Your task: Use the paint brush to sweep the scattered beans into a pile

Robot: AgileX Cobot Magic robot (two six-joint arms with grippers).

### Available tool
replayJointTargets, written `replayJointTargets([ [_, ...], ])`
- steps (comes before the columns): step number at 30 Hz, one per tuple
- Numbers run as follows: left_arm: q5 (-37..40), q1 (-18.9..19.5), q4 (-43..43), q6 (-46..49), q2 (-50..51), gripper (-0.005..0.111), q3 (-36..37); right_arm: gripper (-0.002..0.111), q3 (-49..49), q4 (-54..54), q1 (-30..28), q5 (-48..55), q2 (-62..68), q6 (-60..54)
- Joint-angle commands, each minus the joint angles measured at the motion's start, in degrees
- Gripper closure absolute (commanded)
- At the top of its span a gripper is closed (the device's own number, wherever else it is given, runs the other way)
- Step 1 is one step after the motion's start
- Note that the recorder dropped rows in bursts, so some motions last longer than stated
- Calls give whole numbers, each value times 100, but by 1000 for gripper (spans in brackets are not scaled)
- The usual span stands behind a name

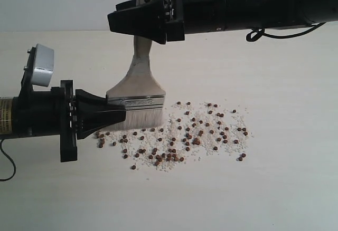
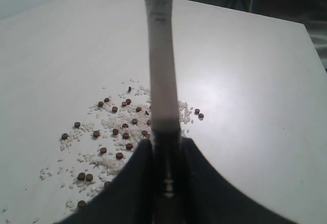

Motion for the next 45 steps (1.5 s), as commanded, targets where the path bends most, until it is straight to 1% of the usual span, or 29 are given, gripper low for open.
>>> replayJointTargets([
  [1, -108, 16, -89, 85, 4, 107, -47, 80, -39, 45, 17, 29, -11, -52],
  [2, -108, 16, -89, 97, 4, 107, -47, 94, -39, 45, 17, 29, -11, -236],
  [4, -108, 16, -89, 109, 4, 107, -47, 108, -39, 45, 17, 29, -11, -411],
  [10, -108, 16, -143, 103, 4, 107, -47, 108, -39, 45, 17, 29, -11, -493],
  [12, -108, 16, -152, 93, 4, 105, -47, 108, -39, 45, 17, 29, -11, -446],
  [14, -108, 16, -167, 93, 4, 97, -47, 108, -39, 45, 17, 29, -11, -341],
  [17, -108, 16, -129, 80, 4, 80, -47, 108, -39, 45, 5, 29, -11, -263],
  [18, -108, 16, -129, 66, 4, 72, -47, 108, -39, 45, 5, 29, -11, -236],
  [21, -108, 16, -129, -138, 4, 58, -47, 108, -39, 45, 5, 29, -11, -226],
  [23, -108, 16, -129, -240, 4, 52, -47, 108, -39, 45, 5, 29, -11, -226],
  [25, -108, 16, -115, -336, 4, 49, -47, 108, -39, 45, -21, 29, -11, -185],
  [26, -108, 16, -87, -336, -7, 49, -47, 108, -39, 45, -35, 23, -35, -141],
  [28, -108, 39, -18, -355, -33, 49, -47, 108, -39, 45, -99, -319, -87, -64],
  [31, -108, 174, 182, -651, -121, 49, -47, 108, -39, 45, -235, -802, -231, 132],
  [35, -108, 378, 517, -949, -226, 49, -47, 108, -39, 45, -540, -839, -385, 391],
  [37, -108, 457, 630, -1187, -271, 52, -47, 108, -39, 45, -693, -877, -484, 576],
  [39, -108, 560, 798, -1593, -296, 64, -47, 108, -15, 45, -803, -1089, -595, 952],
  [41, -108, 646, 1121, -1913, -341, 86, -47, 108, 99, 45, -913, -1373, -790, 1230],
  [42, -108, 680, 1297, -2024, -388, 100, -47, 108, 193, 45, -950, -1514, -901, 1259],
  [43, -108, 710, 1481, -2123, -433, 106, -47, 108, 328, 45, -978, -1784, -1062, 1285],
  [45, -108, 745, 1568, -2421, -543, 107, 6, 108, 614, 45, -978, -2470, -1407, 1314],
])
